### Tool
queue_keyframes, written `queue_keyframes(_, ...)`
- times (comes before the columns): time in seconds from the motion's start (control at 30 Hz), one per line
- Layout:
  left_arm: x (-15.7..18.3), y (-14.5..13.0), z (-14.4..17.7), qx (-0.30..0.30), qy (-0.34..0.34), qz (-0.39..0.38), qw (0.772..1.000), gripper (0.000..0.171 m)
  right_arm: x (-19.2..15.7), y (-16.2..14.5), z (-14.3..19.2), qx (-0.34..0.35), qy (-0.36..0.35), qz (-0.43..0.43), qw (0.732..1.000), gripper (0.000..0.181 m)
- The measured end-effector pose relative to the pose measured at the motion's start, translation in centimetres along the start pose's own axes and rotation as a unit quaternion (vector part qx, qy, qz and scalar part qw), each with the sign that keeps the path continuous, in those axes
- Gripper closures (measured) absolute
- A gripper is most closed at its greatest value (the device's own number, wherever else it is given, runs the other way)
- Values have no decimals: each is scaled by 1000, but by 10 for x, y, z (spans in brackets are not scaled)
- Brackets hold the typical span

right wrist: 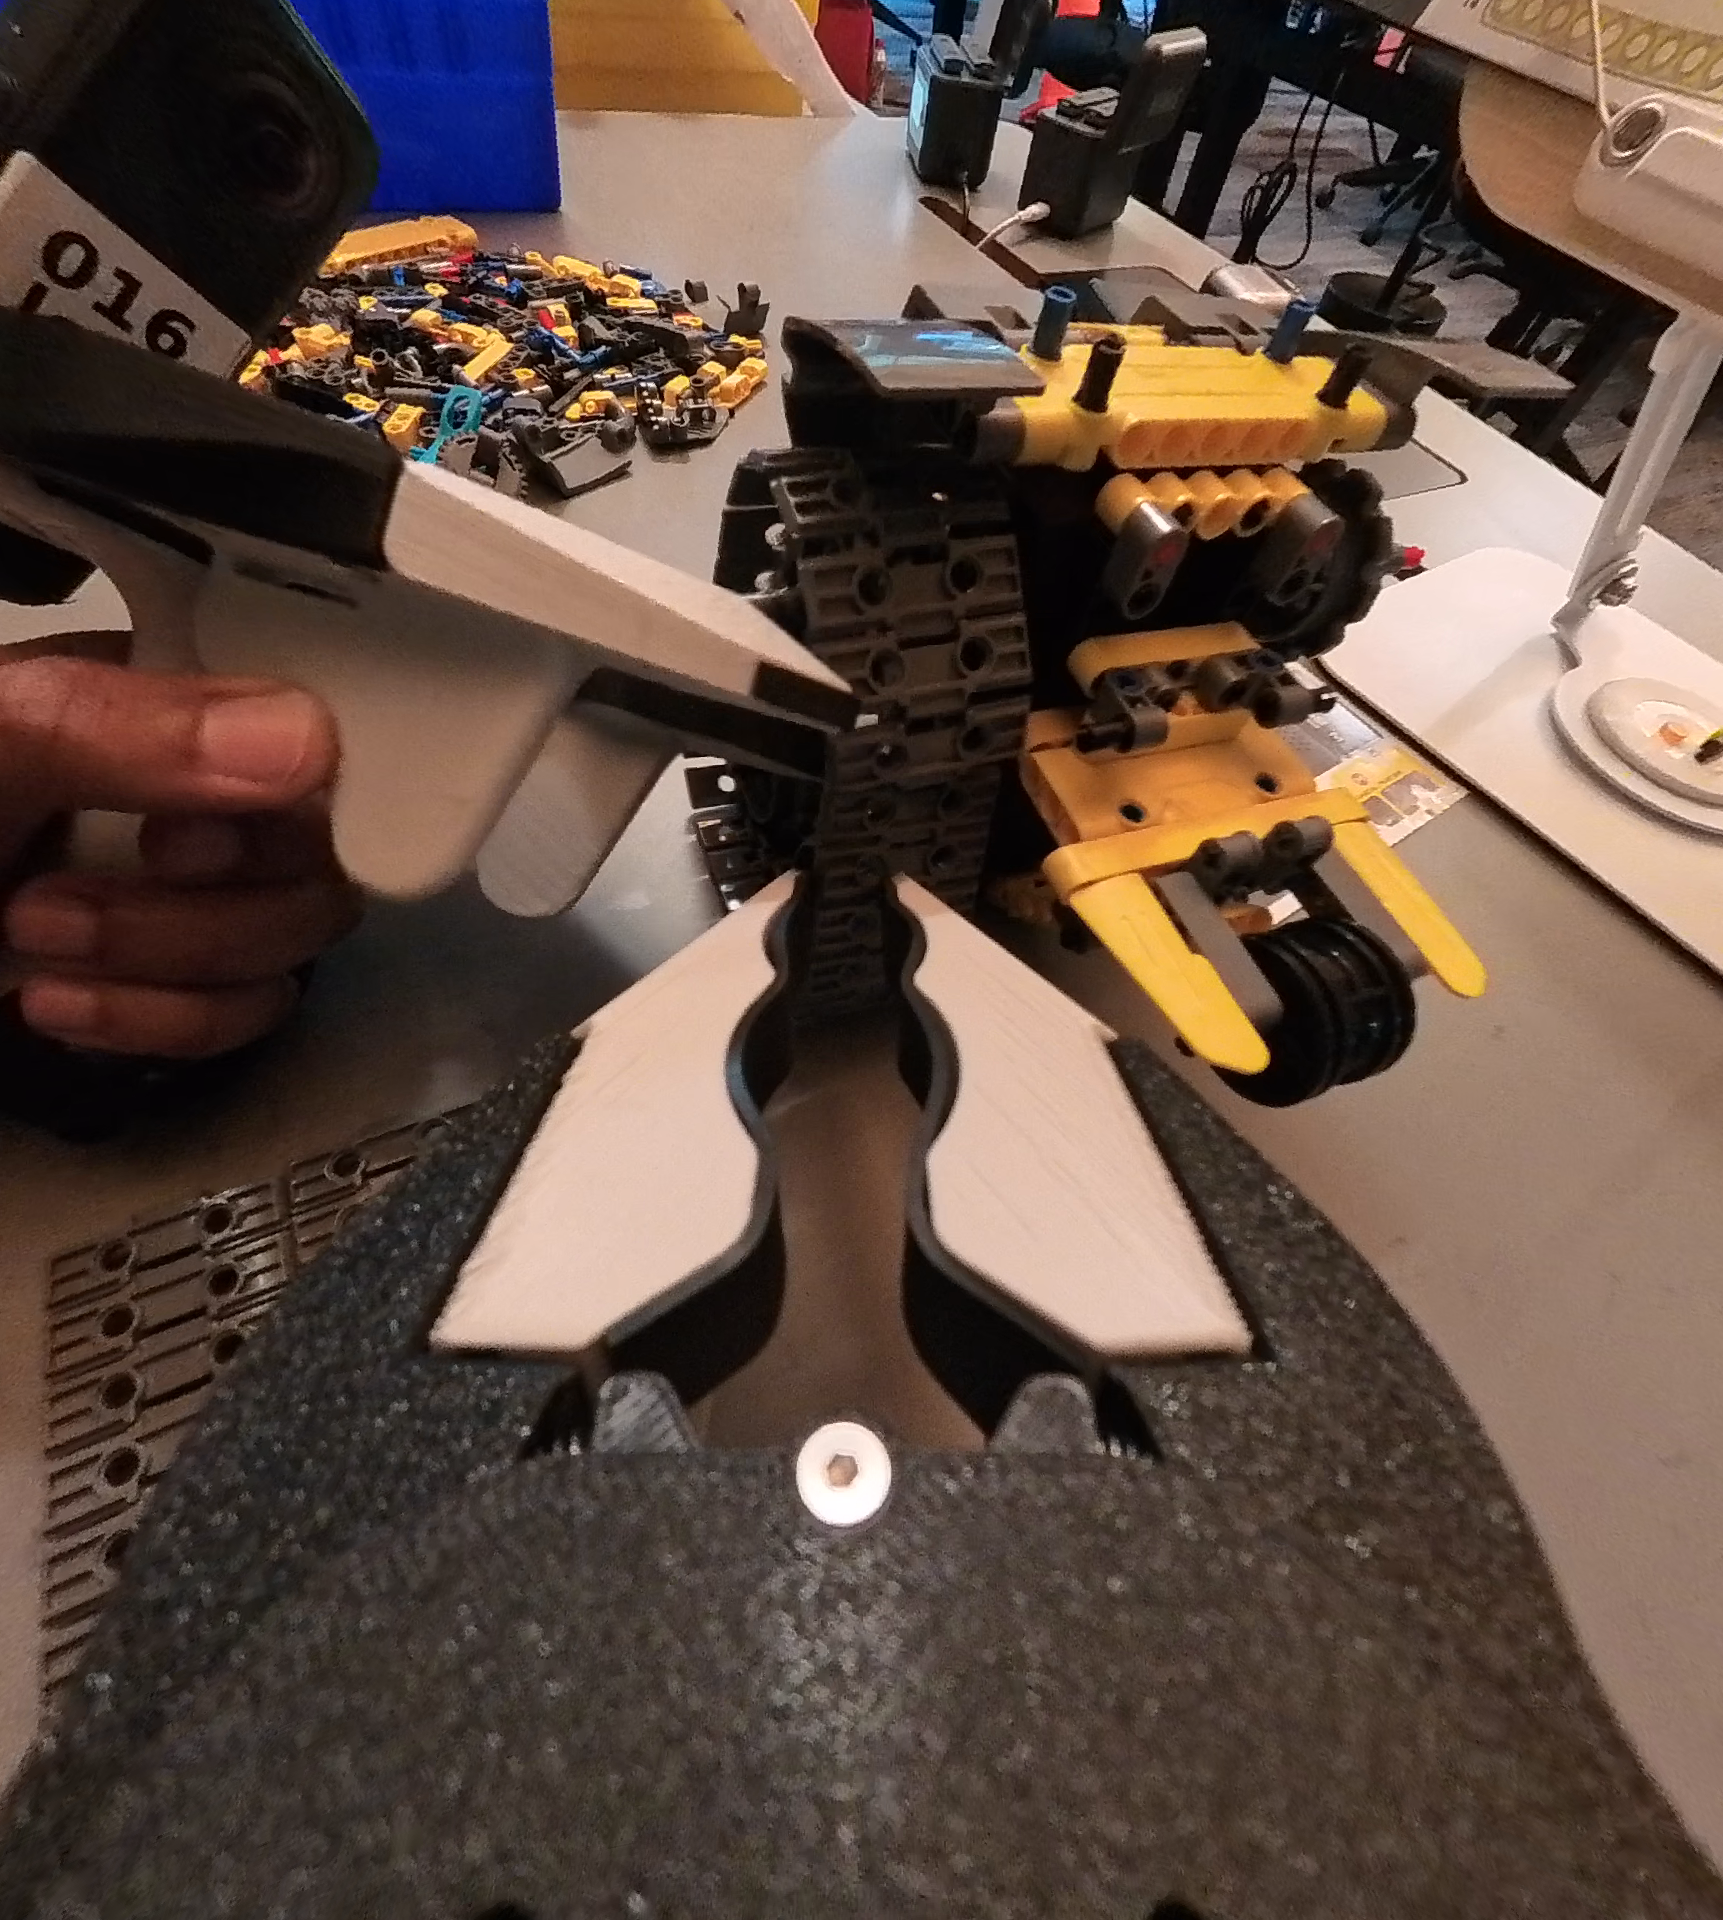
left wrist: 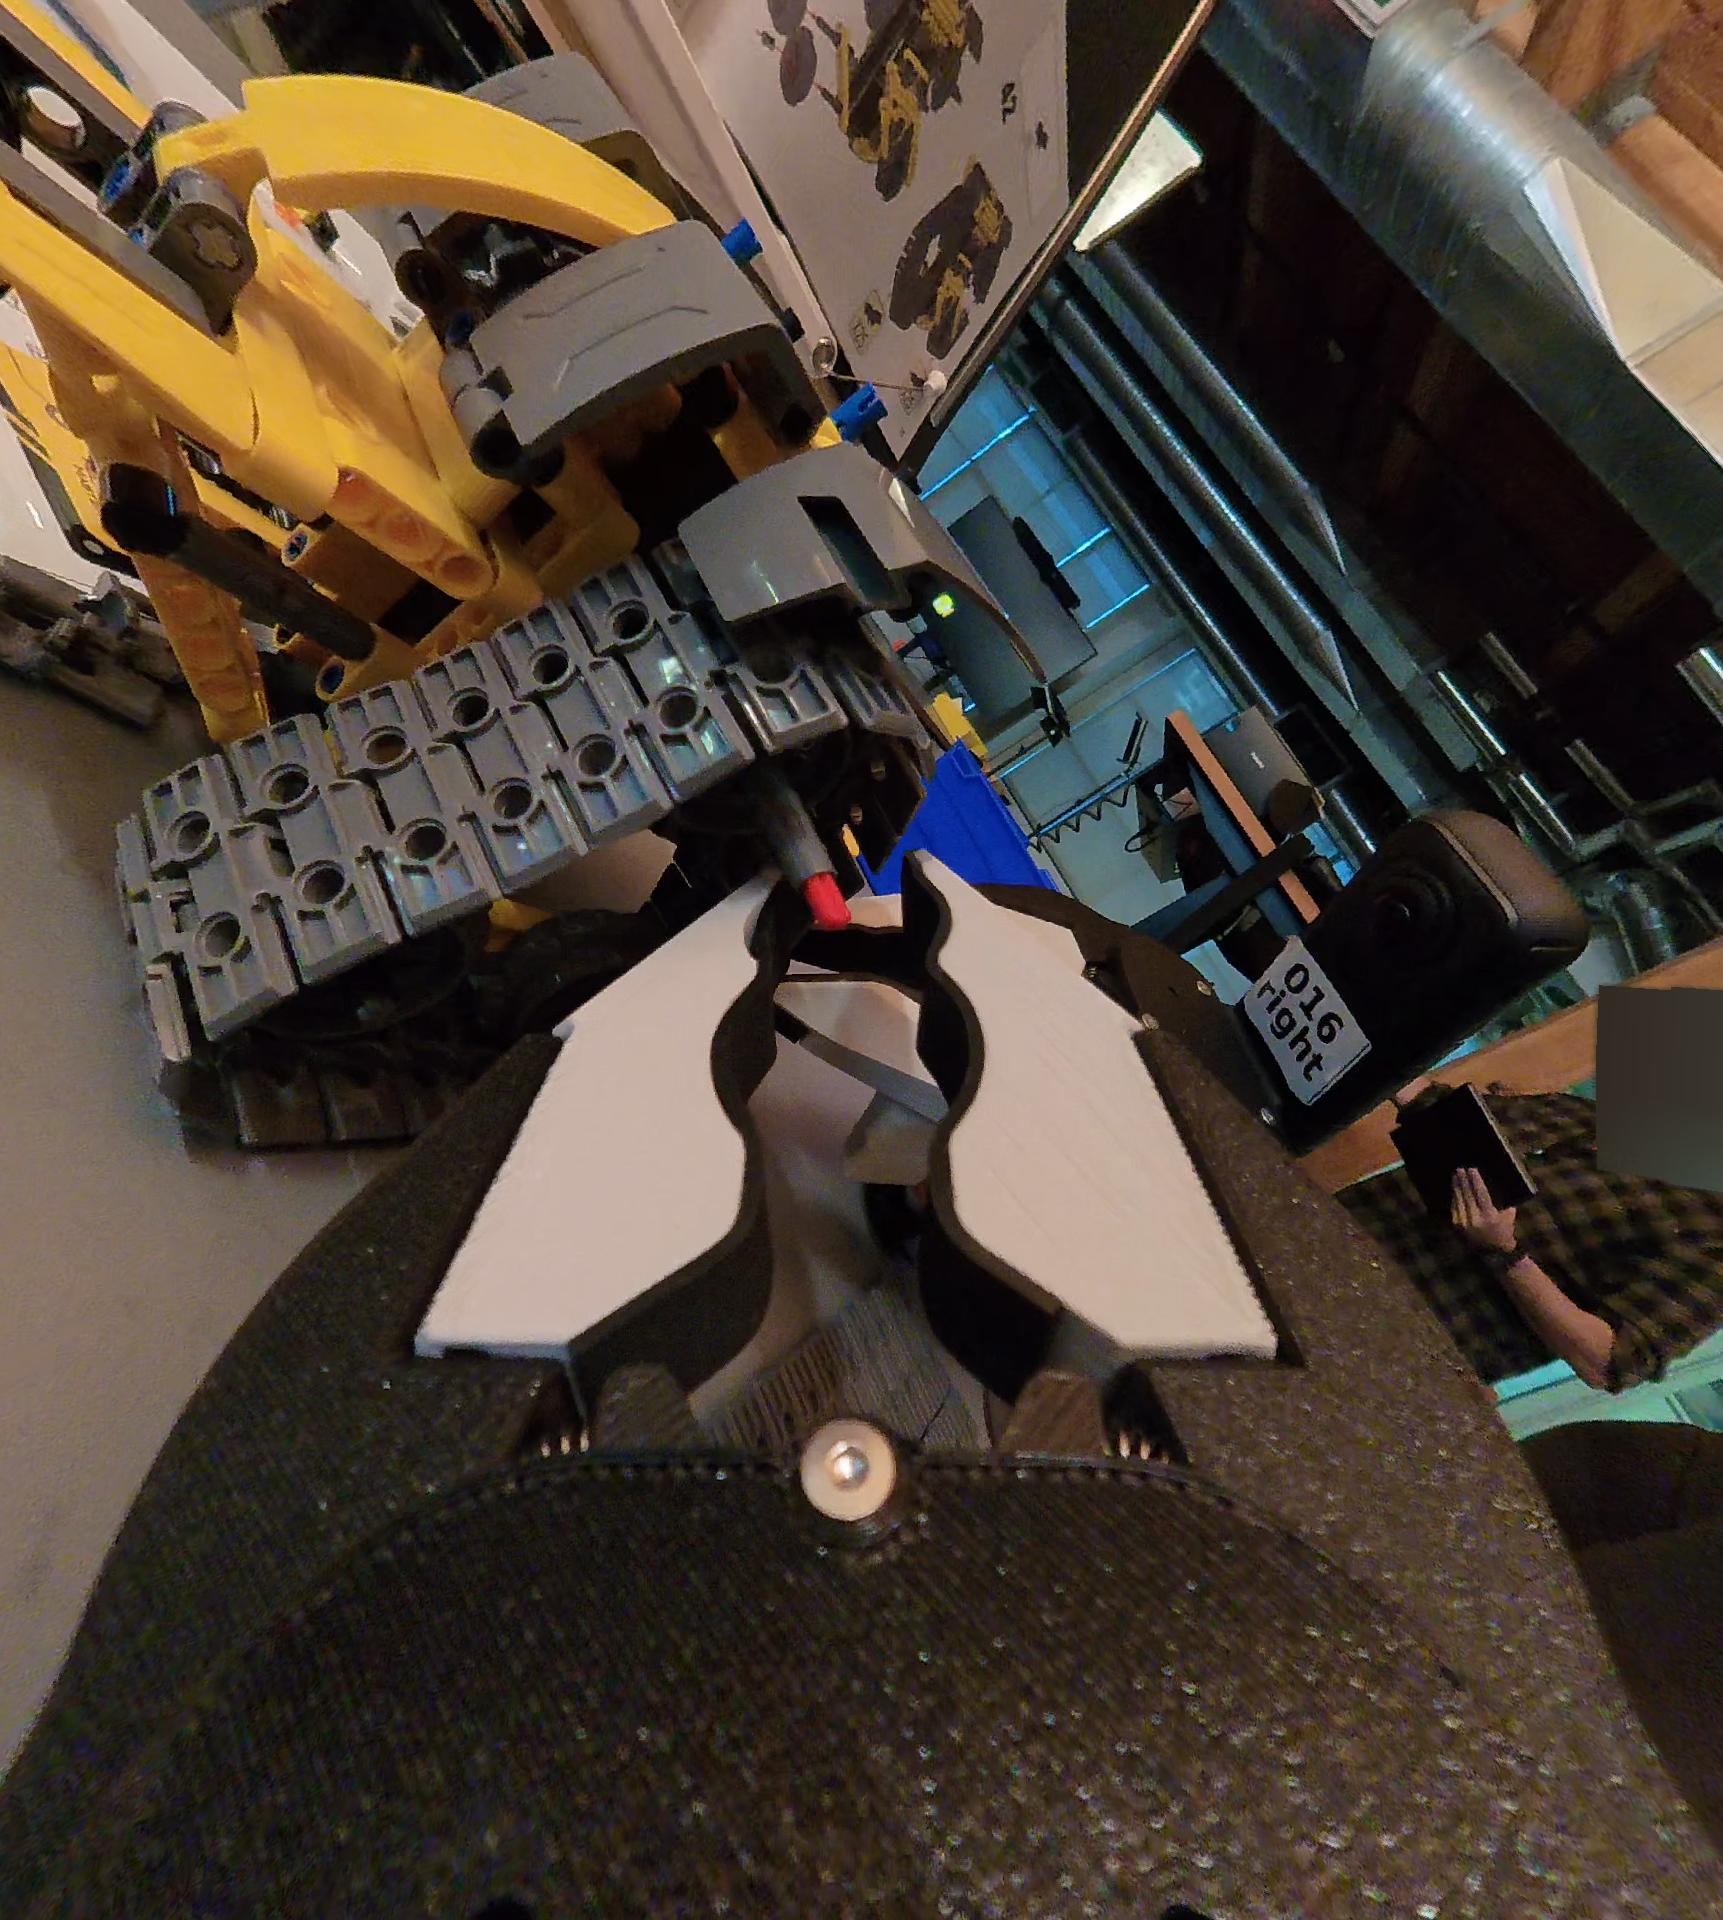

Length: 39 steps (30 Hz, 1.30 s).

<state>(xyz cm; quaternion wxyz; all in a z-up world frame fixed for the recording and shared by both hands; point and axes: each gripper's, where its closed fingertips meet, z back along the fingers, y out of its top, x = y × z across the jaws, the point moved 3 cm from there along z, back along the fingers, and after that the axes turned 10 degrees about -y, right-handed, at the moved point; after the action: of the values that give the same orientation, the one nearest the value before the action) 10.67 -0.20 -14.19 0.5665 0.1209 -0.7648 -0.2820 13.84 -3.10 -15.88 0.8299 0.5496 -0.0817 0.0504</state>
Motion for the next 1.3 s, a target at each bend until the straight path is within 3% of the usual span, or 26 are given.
queue_keyframes(0.47, -1, -2, -6, -6, 18, -24, 1000, 156, 1, 1, 3, 8, 3, -9, 1000, 172)
queue_keyframes(0.67, -2, 0, -5, 1, 18, -17, 1000, 156, 2, 2, 2, 10, 0, -8, 1000, 164)
queue_keyframes(1.03, -2, 1, -4, 6, 7, 3, 1000, 152, 1, 1, 2, 6, 5, -10, 1000, 172)
queue_keyframes(1.3, -3, 1, -4, 6, 4, 8, 1000, 153, 1, 6, 8, 24, 26, -18, 999, 154)
